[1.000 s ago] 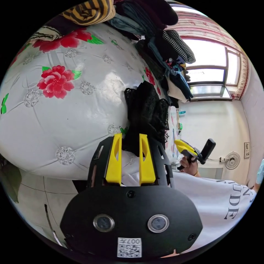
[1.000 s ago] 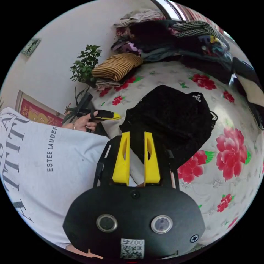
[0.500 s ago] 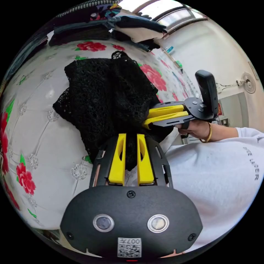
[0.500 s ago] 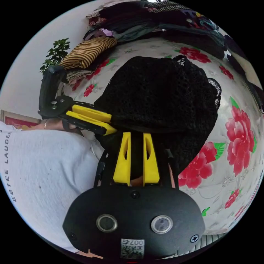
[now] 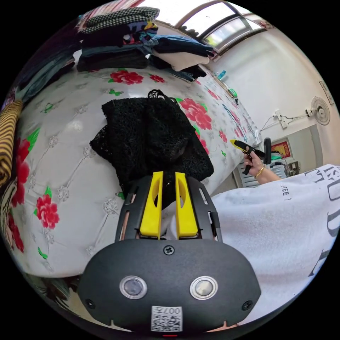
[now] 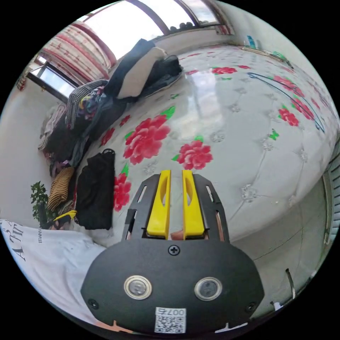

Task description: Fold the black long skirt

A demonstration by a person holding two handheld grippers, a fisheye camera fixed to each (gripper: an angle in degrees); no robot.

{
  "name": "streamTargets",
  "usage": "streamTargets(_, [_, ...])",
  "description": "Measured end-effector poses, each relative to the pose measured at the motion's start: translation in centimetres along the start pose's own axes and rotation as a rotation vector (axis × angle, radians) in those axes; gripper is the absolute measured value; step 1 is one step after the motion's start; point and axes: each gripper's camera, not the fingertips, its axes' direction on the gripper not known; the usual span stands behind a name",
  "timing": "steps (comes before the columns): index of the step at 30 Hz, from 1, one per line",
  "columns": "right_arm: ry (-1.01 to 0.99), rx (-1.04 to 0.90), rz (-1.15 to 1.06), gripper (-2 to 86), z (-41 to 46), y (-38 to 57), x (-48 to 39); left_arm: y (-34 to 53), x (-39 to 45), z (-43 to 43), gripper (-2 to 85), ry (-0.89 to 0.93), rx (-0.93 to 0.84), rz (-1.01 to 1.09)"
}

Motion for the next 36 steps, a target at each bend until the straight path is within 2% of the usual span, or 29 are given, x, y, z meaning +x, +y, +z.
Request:
streamTargets(5, [0.251, 0.132, 0.119, 5.4, -5.2, -6.3, 12.2, 1.4, 1.3, 1.6, 5.3, -0.033, 0.022, -0.133])
streamTargets(9, [0.355, 0.195, 0.148, 5.9, -7.8, -11.3, 19.4, 0.5, 3.7, 4.4, 5.1, -0.052, 0.019, -0.170])
streamTargets(14, [0.466, 0.140, 0.109, 7.6, -6.8, -17.9, 27.4, -2.4, 8.4, 10.3, 5.4, -0.045, -0.001, -0.112])
streamTargets(18, [0.404, 0.006, 0.086, 7.8, -2.6, -20.5, 30.6, -3.4, 10.2, 14.7, 5.5, -0.046, -0.060, -0.069])
streamTargets(22, [0.532, 0.064, -0.031, 4.4, -0.2, -19.1, 26.2, -3.6, 11.0, 18.2, 5.5, -0.021, -0.101, -0.031])
streamTargets(24, [0.485, 0.038, -0.055, 2.9, 0.4, -17.9, 23.2, -3.8, 11.2, 19.3, 5.5, -0.018, -0.122, 0.015])
streamTargets(27, [0.291, 0.050, -0.076, 0.9, 1.3, -13.2, 16.5, -4.5, 11.4, 21.2, 6.1, 0.031, -0.145, 0.118])
streamTargets(31, [0.076, 0.072, -0.082, 0.0, 2.8, -4.4, 4.3, -6.7, 10.1, 25.9, 9.0, 0.300, -0.215, 0.197])
streamTargets(36, [0.021, 0.070, -0.121, 0.3, 4.2, 0.9, -6.2, -8.9, 9.6, 31.5, 11.3, 0.436, -0.307, 0.318])
